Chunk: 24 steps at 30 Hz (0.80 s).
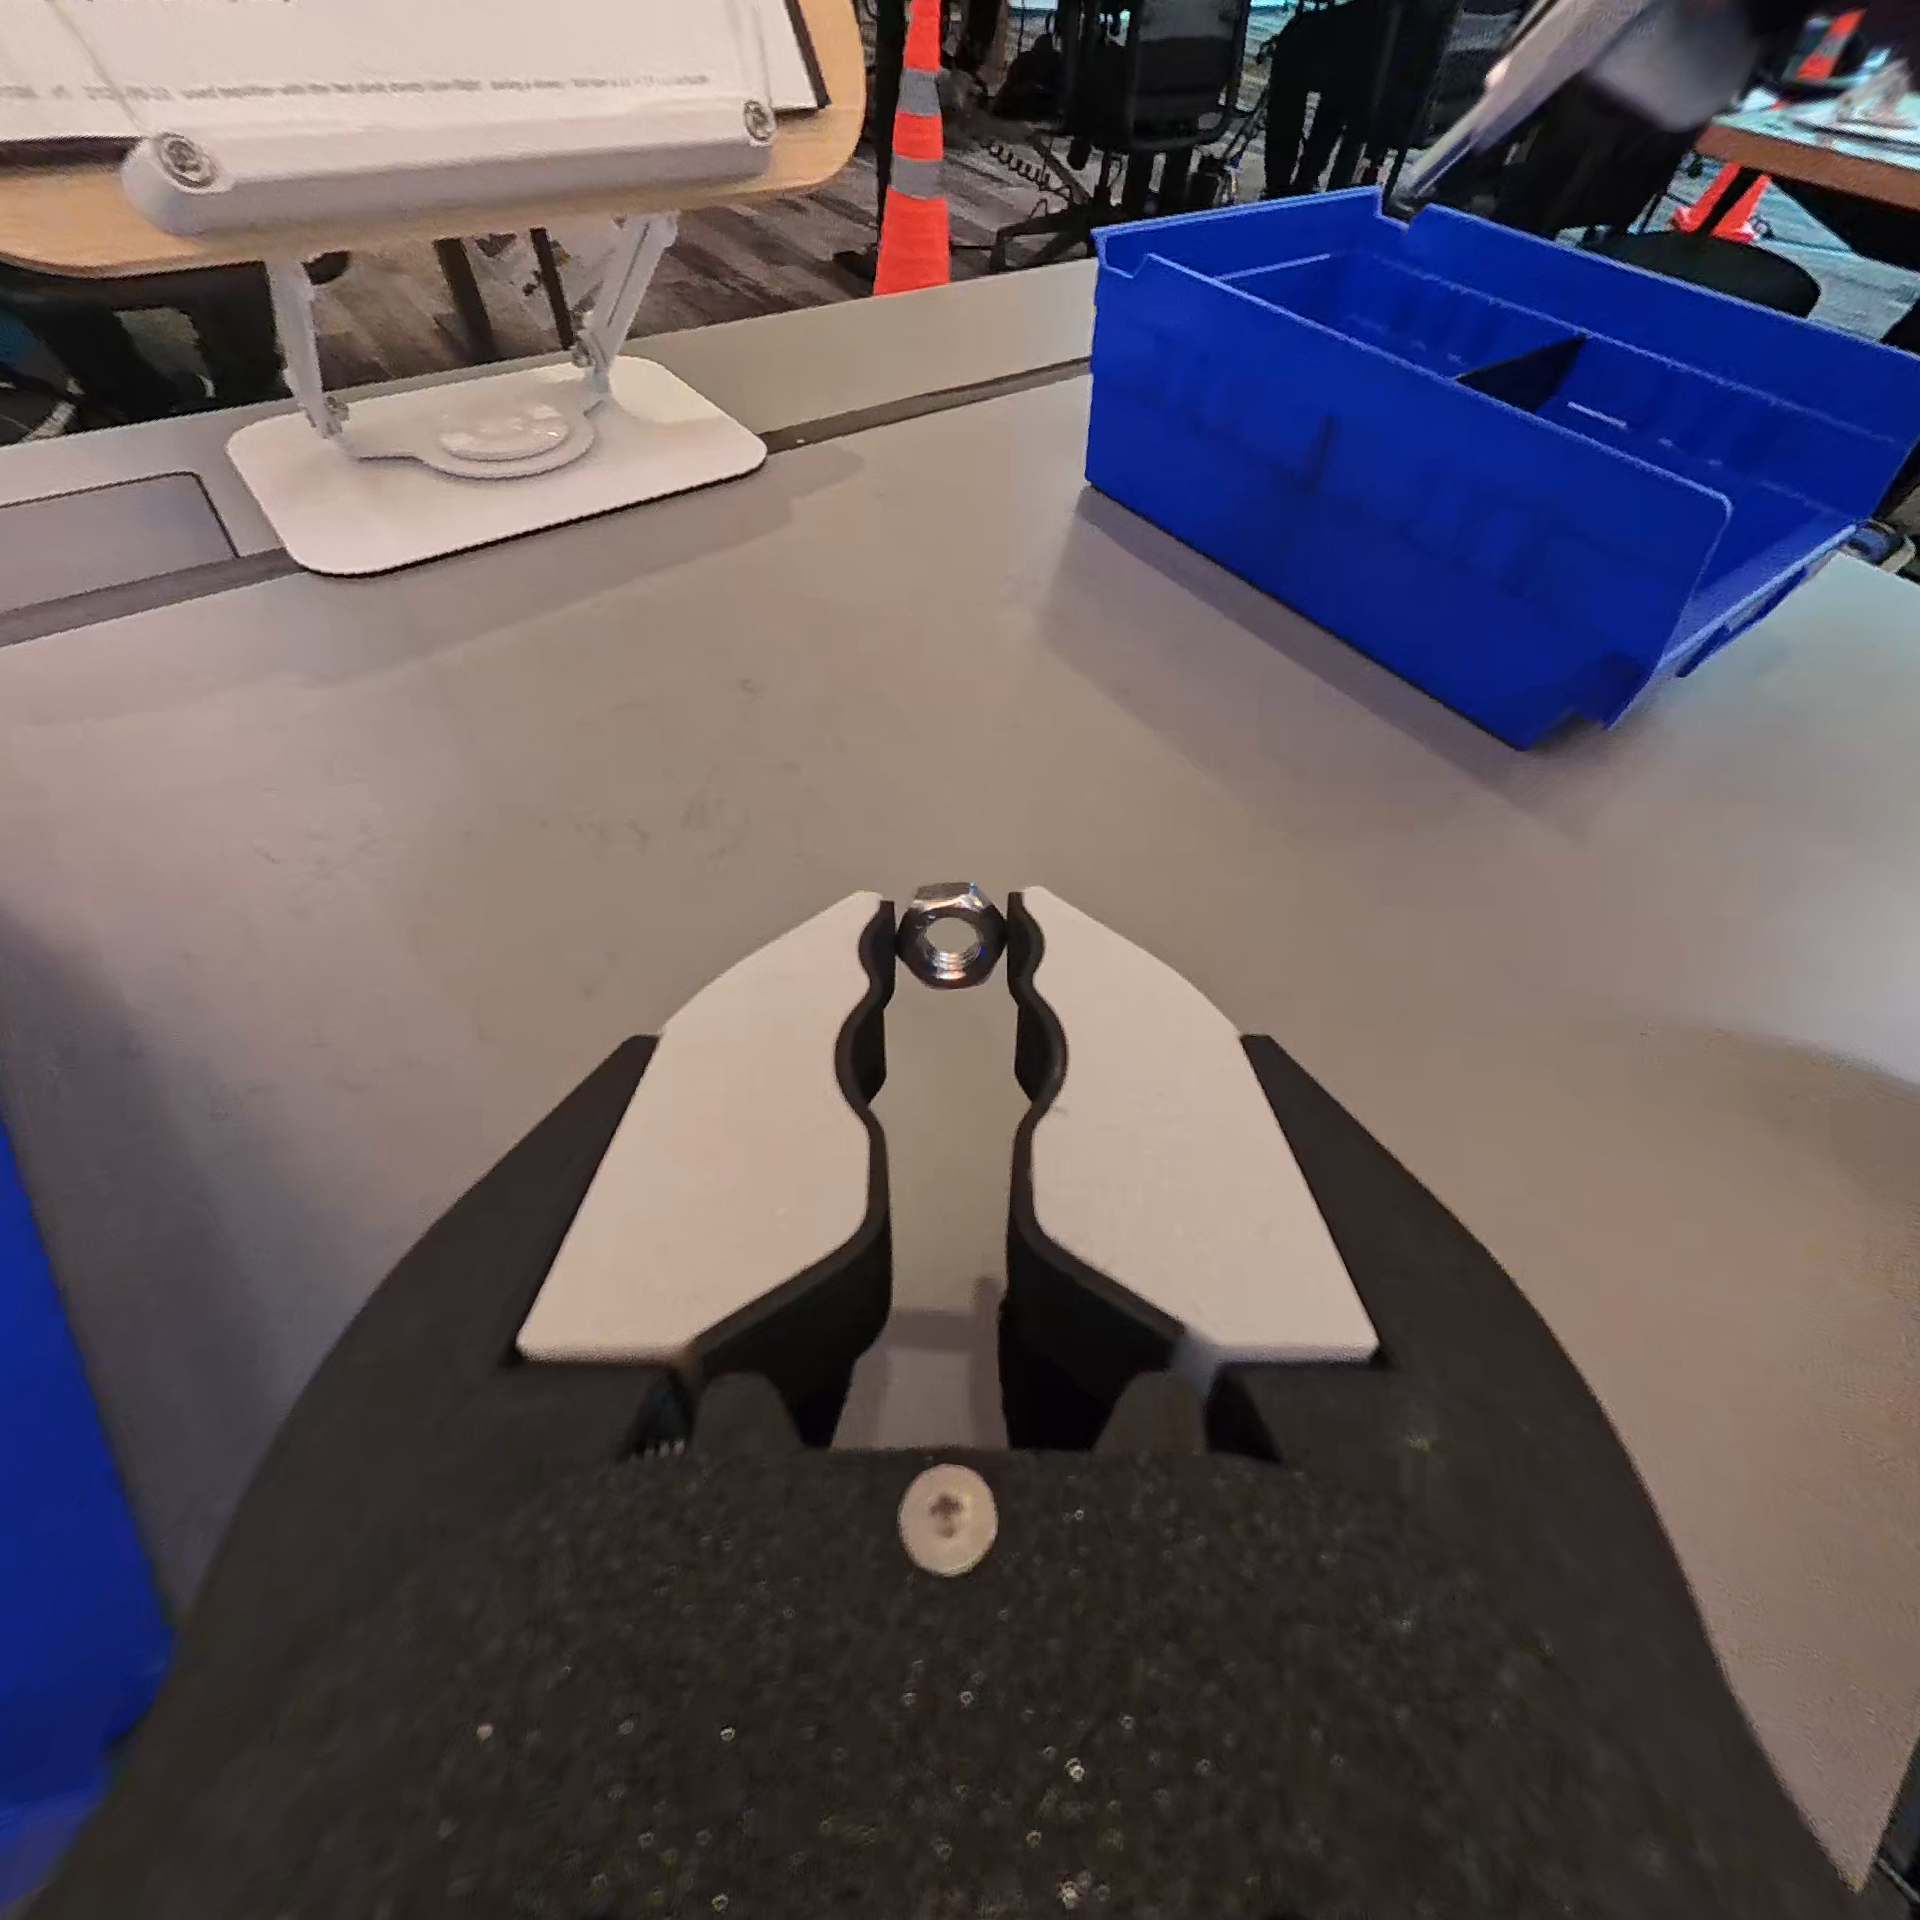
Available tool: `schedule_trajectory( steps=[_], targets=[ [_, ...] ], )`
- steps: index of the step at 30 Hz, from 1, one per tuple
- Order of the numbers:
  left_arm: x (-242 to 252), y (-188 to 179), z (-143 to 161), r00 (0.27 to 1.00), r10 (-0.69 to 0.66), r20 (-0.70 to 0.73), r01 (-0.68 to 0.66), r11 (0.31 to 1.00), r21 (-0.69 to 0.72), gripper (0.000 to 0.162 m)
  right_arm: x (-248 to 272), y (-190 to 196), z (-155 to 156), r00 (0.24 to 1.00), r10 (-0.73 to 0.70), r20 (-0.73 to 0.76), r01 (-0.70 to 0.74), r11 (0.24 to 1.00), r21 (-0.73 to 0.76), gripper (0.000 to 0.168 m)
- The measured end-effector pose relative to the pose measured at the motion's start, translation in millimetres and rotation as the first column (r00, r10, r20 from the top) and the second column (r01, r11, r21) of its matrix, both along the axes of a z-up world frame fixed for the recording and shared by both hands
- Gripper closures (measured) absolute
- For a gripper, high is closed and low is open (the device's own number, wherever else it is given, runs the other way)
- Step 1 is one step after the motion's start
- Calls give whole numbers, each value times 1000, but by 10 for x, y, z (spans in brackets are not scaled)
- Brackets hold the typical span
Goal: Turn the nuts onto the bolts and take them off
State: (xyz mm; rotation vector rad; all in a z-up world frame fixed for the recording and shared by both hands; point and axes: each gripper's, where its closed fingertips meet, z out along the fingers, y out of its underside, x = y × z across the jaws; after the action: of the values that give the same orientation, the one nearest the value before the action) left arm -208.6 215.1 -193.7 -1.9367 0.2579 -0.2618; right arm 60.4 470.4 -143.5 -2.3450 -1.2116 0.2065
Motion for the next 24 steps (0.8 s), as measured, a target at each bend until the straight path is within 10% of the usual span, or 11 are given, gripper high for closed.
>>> schedule_trajectory(
  steps=[5,13,20,24],
  targets=[
    [65,10,-46,1000,-24,7,25,999,-33,143,150,174,-750,950,136,281,-44,950,-310,149],
    [13,11,-136,999,-23,38,26,997,-76,143,52,303,-1184,888,198,415,-28,924,-382,149],
    [-26,13,-150,999,-20,50,24,996,-90,143,-22,309,-1114,898,218,382,-77,933,-352,128],
    [-38,6,-130,999,-23,46,26,996,-84,143,-28,308,-416,958,133,254,-97,984,-149,116]
  ],
)
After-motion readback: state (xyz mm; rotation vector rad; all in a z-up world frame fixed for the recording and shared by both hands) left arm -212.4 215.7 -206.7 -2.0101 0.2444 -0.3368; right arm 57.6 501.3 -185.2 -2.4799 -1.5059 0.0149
